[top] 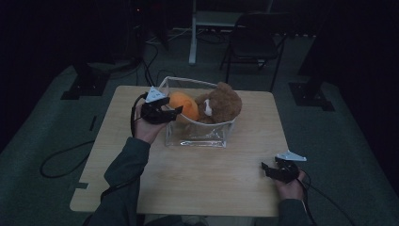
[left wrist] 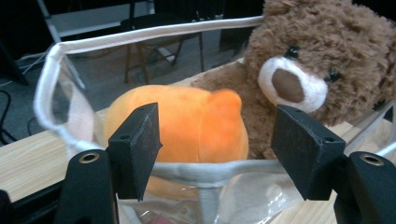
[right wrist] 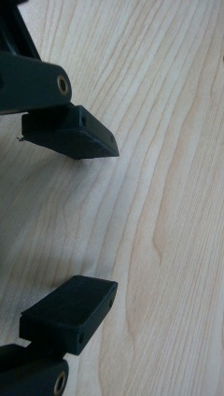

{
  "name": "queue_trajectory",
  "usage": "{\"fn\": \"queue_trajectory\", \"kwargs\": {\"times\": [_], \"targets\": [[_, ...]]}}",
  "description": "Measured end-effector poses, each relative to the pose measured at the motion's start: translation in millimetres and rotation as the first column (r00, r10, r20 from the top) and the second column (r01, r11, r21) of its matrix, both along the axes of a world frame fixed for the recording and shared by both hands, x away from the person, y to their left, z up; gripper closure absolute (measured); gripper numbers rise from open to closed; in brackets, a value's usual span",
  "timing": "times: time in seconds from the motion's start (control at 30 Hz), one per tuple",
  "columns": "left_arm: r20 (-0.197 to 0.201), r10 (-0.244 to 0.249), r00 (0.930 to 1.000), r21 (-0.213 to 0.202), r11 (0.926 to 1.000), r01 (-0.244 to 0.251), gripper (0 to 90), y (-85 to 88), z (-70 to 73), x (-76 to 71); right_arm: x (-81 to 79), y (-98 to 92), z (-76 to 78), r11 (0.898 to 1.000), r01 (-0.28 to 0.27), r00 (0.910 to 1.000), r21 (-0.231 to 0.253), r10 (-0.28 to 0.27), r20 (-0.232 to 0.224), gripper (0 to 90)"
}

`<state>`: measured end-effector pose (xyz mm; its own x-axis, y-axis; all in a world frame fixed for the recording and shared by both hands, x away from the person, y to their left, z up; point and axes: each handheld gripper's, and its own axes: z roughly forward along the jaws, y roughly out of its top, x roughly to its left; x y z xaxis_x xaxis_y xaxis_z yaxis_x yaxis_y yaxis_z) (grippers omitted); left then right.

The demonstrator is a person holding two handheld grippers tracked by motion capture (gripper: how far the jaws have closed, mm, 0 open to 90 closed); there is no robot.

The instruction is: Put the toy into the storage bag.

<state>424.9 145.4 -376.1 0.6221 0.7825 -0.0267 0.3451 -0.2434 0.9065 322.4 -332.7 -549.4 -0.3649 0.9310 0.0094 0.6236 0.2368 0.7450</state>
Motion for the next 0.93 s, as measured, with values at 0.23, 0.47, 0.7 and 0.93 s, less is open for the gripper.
{"fn": "queue_trajectory", "kwargs": {"times": [0.23,0.47,0.7,0.93], "targets": [[0.034,0.027,0.9991,-0.042,0.9988,-0.026,32.0,10.2,7.9,-6.7,0.0,0.0,0.0,1.0,0.0,1.0,0.0,0.0,0.0,29.6],[0.065,0.051,0.9965,-0.062,0.9969,-0.047,30.7,21.3,14.5,-15.5,0.0,0.0,0.0,1.0,0.0,1.0,0.0,0.0,0.0,29.6],[0.074,0.074,0.9945,-0.077,0.9947,-0.068,29.7,32.5,13.8,-22.3,0.0,0.0,0.0,1.0,0.0,1.0,0.0,0.0,0.0,29.6],[0.079,0.091,0.9927,-0.091,0.9924,-0.084,29.4,42.3,13.1,-25.4,0.5,0.0,0.0,1.0,0.002,1.0,0.0,-0.002,0.0,29.4]]}}
